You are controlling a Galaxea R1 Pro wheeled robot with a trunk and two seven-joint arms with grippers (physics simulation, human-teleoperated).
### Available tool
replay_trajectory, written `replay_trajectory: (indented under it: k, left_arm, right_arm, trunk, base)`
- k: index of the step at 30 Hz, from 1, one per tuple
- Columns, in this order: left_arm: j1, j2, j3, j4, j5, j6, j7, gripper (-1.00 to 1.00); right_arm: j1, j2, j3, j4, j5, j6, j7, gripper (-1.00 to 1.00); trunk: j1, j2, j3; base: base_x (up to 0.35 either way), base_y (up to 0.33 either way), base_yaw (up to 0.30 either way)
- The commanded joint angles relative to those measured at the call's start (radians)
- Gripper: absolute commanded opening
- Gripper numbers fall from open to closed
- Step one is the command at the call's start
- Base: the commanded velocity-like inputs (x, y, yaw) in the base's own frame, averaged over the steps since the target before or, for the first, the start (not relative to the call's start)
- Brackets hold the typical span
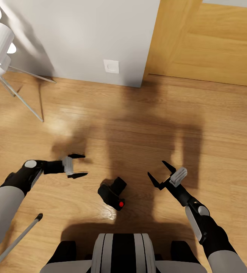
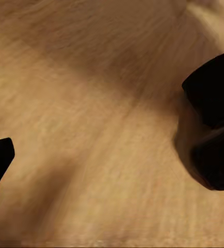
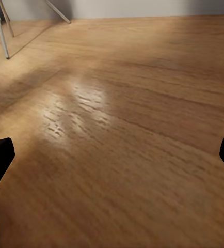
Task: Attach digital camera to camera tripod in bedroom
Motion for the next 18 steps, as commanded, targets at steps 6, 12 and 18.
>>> replay_trajectory:
  k: [6, 12, 18]
  left_arm:
    - [0.000, -0.002, -0.110, 0.000, -0.189, -0.065, 0.068, 1.00]
    - [0.000, -0.001, -0.134, -0.003, -0.230, -0.081, 0.072, 1.00]
    - [0.000, -0.002, -0.158, -0.005, -0.240, -0.135, 0.060, 1.00]
  right_arm:
    - [-0.001, 0.000, 0.000, 0.005, -0.009, 0.002, 0.009, 1.00]
    - [-0.001, 0.000, 0.000, 0.007, -0.009, 0.002, 0.009, 1.00]
    - [-0.001, 0.000, 0.000, 0.016, -0.009, 0.002, 0.009, 1.00]
  trunk:
    - [0.000, 0.000, 0.000]
    - [0.000, 0.000, 0.000]
    - [0.000, 0.000, 0.000]
  base:
    - [0.000, 0.000, 0.000]
    - [0.000, 0.000, 0.000]
    - [0.000, 0.000, 0.000]
